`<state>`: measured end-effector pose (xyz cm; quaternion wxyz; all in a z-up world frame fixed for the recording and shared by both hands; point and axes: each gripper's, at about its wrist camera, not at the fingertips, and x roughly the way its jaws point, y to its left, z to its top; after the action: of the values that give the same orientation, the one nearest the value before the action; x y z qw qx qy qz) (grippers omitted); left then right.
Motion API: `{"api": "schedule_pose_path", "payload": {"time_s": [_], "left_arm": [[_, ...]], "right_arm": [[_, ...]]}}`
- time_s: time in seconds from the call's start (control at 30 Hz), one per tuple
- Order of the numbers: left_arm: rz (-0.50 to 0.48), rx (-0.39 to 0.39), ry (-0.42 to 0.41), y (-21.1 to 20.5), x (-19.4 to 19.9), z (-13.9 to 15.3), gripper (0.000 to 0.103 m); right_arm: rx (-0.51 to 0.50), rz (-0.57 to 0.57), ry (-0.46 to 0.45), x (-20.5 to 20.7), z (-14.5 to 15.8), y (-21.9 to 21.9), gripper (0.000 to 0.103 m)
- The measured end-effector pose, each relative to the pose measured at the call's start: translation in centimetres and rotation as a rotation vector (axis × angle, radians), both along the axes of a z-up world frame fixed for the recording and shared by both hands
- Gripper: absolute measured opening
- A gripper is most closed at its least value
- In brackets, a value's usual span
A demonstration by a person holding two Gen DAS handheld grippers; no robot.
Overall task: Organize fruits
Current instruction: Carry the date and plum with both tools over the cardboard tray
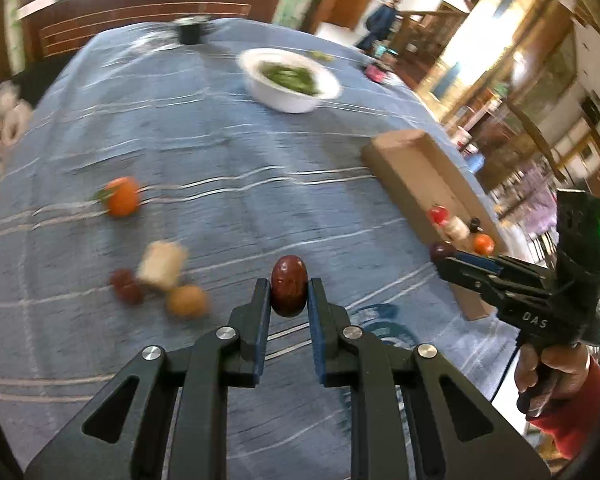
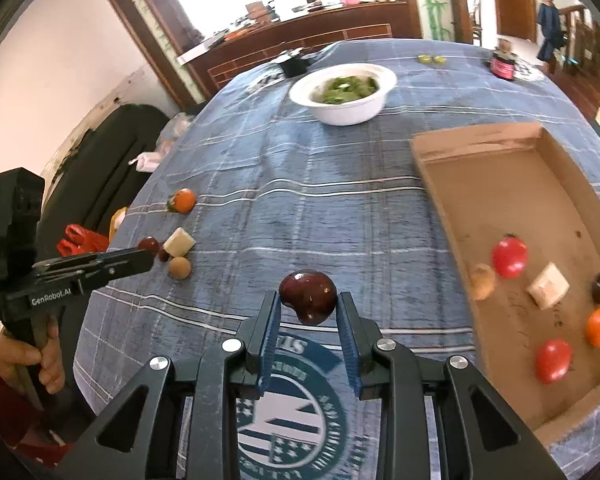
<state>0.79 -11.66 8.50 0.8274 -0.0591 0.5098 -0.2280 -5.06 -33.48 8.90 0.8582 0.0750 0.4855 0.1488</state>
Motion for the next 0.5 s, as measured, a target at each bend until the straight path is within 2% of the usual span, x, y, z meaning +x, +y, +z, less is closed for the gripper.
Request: {"api": "schedule_pose_path", "payload": {"time_s": [0.5], "left_arm": [[-0.247, -0.036, -0.005, -11.9, 0.4, 0.8, 0.015]], "right_arm": [[-0.021, -0.278, -0.006, -3.6, 0.9, -12.1, 0.029]]}}
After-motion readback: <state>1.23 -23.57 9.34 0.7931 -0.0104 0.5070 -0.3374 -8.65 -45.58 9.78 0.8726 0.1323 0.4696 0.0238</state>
